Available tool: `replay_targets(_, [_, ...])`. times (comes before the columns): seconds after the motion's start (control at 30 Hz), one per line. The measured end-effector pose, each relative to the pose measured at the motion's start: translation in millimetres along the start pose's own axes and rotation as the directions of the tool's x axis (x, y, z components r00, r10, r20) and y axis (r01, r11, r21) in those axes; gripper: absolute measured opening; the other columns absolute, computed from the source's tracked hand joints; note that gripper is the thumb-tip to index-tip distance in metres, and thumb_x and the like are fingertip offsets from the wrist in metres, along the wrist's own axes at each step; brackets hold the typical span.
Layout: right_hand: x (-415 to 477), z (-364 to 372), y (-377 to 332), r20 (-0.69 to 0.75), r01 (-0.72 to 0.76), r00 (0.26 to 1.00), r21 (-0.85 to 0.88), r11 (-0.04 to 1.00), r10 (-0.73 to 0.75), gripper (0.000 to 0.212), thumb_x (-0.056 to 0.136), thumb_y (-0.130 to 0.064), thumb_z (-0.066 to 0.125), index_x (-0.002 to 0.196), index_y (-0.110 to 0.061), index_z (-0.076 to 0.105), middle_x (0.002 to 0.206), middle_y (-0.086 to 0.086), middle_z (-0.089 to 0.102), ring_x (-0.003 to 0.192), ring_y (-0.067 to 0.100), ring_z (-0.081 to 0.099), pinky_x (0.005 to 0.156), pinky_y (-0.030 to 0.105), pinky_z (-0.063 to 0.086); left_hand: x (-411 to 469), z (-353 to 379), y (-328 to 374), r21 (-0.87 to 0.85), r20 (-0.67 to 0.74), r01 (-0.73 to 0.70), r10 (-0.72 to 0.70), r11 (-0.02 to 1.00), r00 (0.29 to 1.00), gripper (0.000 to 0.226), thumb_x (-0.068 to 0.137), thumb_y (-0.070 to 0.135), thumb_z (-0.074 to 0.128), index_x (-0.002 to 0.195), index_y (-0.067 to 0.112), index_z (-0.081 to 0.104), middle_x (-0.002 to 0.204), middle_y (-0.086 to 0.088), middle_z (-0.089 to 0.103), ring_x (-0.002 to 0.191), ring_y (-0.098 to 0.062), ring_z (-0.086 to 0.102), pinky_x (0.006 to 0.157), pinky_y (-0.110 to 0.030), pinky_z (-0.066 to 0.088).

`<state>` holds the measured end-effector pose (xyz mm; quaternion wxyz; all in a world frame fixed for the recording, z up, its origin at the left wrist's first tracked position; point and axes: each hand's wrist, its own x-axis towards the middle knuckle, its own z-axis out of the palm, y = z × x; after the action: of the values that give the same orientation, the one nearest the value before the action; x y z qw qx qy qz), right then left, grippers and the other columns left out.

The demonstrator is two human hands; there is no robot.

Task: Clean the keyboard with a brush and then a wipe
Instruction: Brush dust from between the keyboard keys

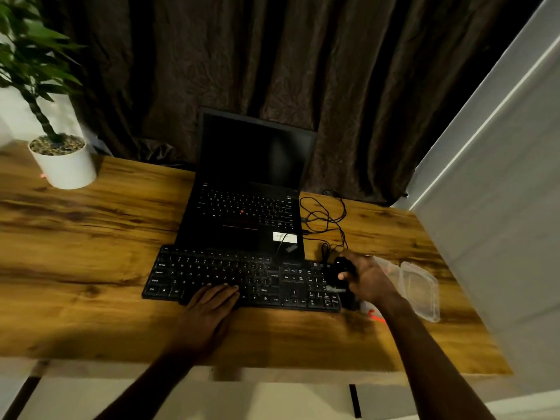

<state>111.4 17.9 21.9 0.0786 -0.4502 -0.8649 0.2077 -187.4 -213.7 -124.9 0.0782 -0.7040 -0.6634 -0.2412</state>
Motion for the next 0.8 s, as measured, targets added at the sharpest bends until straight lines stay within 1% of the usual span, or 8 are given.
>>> replay_targets(0.13, [0,12,-12,0.028,0.015,0.999,0.006,1.0,-0.015,0.047,0.085,-0.018,0.068,0.122,-0.04,0.05,0.11,0.006,0.063,0.101,0.024,0.06,0.077,0.04,0.059,0,0,1,-0.012,-0.004,0.004,-0.004,1.0,1.0,0.05,0.104,0.036,0.027,0.13,0.014,0.064,0.139,-0.001,0.059,0.127,-0.022,0.053,0.11,-0.046,0.032])
replay_targets(0.23, [2,25,-25,0.026,0.042,0.999,0.073,0.996,-0.044,0.042,0.088,-0.02,0.067,0.122,-0.038,0.05,0.111,0.005,0.06,0.098,0.023,0.06,0.066,0.025,0.055,0,-3,3,-0.019,0.007,0.016,-0.016,1.0,1.0,0.063,0.105,0.041,0.013,0.13,0.014,0.064,0.139,-0.002,0.059,0.128,-0.022,0.053,0.111,-0.046,0.031])
replay_targets(0.27, [1,24,-27,0.012,0.049,0.999,0.114,0.992,-0.051,0.04,0.089,-0.016,0.067,0.122,-0.032,0.052,0.111,0.005,0.059,0.097,0.021,0.06,0.064,0.021,0.052,1,-4,4,-0.028,0.01,0.02,-0.02,0.999,1.0,0.062,0.105,0.041,0.014,0.13,0.014,0.064,0.138,-0.002,0.059,0.128,-0.022,0.052,0.111,-0.046,0.031])
replay_targets(0.33, [-2,16,-22,-0.003,0.043,0.999,0.172,0.984,-0.043,0.035,0.09,-0.013,0.066,0.121,-0.024,0.055,0.111,0.006,0.059,0.098,0.021,0.061,0.067,0.025,0.057,1,-5,4,-0.039,0.001,0.018,-0.018,0.999,1.0,0.06,0.105,0.041,0.016,0.13,0.014,0.064,0.138,-0.002,0.059,0.128,-0.022,0.052,0.111,-0.046,0.031])
replay_targets(0.5, [-14,-3,10,-0.034,0.03,0.999,0.067,0.997,-0.028,0.039,0.082,-0.002,0.068,0.111,-0.025,0.058,0.1,0.006,0.066,0.096,0.025,0.064,0.078,0.035,0.057,1,0,1,-0.036,-0.043,0.008,-0.009,0.999,0.999,0.045,0.093,0.03,0.044,0.128,0.014,0.066,0.137,-0.002,0.061,0.126,-0.021,0.052,0.116,-0.04,0.025])
replay_targets(0.6, [-13,2,5,-0.046,0.049,0.998,0.046,0.998,-0.047,0.041,0.083,-0.005,0.069,0.121,-0.016,0.059,0.104,0.007,0.066,0.097,0.024,0.063,0.076,0.023,0.05,1,-2,1,-0.027,-0.043,-0.005,0.004,1.0,0.999,0.047,0.089,0.029,0.046,0.129,0.013,0.065,0.137,-0.002,0.06,0.127,-0.021,0.049,0.118,-0.036,0.017])
replay_targets(0.73, [-10,23,-18,-0.005,0.084,0.996,0.192,0.978,-0.085,0.042,0.085,-0.01,0.068,0.113,-0.04,0.056,0.105,0.0,0.064,0.094,0.016,0.063,0.069,0.019,0.053,2,-7,3,-0.036,-0.009,0.006,-0.006,0.999,1.0,0.05,0.103,0.036,0.028,0.129,0.014,0.065,0.136,-0.002,0.061,0.127,-0.02,0.048,0.118,-0.035,0.015])
replay_targets(0.8, [-11,27,-23,-0.021,0.074,0.997,0.256,0.964,-0.071,0.039,0.087,-0.012,0.068,0.111,-0.04,0.055,0.105,0.0,0.063,0.094,0.015,0.063,0.068,0.019,0.053,2,-8,4,-0.04,0.012,0.015,-0.014,0.999,1.0,0.061,0.105,0.04,0.015,0.129,0.014,0.065,0.136,-0.002,0.061,0.127,-0.019,0.048,0.118,-0.035,0.014])
